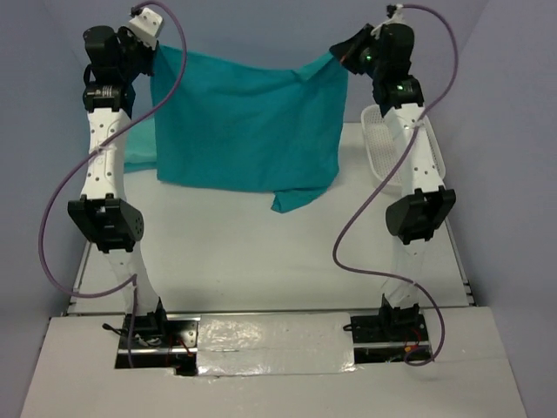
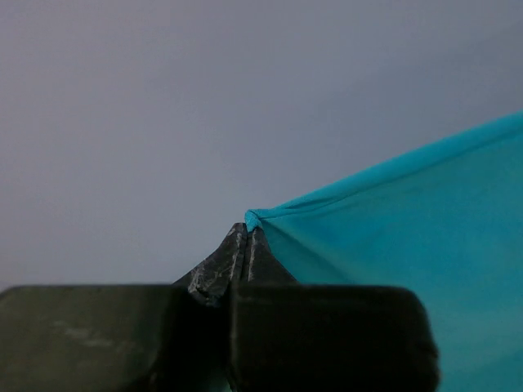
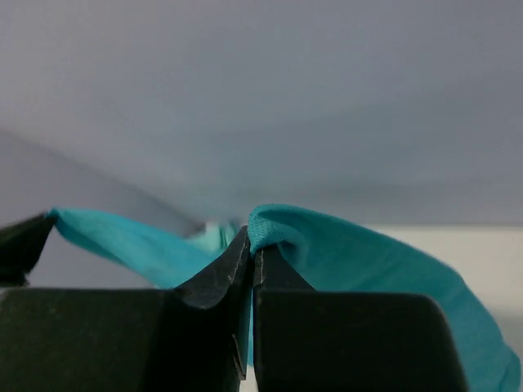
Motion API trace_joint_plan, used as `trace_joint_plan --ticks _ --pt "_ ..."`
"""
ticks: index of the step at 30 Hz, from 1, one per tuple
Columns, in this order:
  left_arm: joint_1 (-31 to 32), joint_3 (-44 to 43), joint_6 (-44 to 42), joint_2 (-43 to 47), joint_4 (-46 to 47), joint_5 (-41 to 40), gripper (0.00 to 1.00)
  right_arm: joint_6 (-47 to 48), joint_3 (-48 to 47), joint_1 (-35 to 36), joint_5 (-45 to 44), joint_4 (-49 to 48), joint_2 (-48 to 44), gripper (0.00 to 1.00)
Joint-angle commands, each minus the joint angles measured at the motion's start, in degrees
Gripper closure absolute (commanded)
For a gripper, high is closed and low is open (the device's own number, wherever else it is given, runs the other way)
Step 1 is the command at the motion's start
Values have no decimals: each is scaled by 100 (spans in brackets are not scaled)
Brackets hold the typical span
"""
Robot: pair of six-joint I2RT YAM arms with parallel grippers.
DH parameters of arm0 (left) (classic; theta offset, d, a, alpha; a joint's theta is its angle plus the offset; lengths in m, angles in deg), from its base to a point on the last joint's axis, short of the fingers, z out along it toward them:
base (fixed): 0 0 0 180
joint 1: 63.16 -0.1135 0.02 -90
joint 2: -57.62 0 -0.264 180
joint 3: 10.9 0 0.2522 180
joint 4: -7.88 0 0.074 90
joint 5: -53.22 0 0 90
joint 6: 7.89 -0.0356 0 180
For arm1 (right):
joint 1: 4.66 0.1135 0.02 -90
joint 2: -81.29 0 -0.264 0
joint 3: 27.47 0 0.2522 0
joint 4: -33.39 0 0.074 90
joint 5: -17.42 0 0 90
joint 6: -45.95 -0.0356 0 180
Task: Fold and stack the t-shirts
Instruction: Flatten out the tshirt, then grap the side of the flattened tshirt closest away from the robot with both arms
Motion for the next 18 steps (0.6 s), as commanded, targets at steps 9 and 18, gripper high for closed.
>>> trace_joint_plan --ticks 9,18 --pt "-28 1186 76 1314 2213 408 100 446 716 -148 -694 -1306 -1527 100" --pt "-28 3261 -1352 2420 907 680 100 1335 5427 343 -1097 -1841 -4258 100"
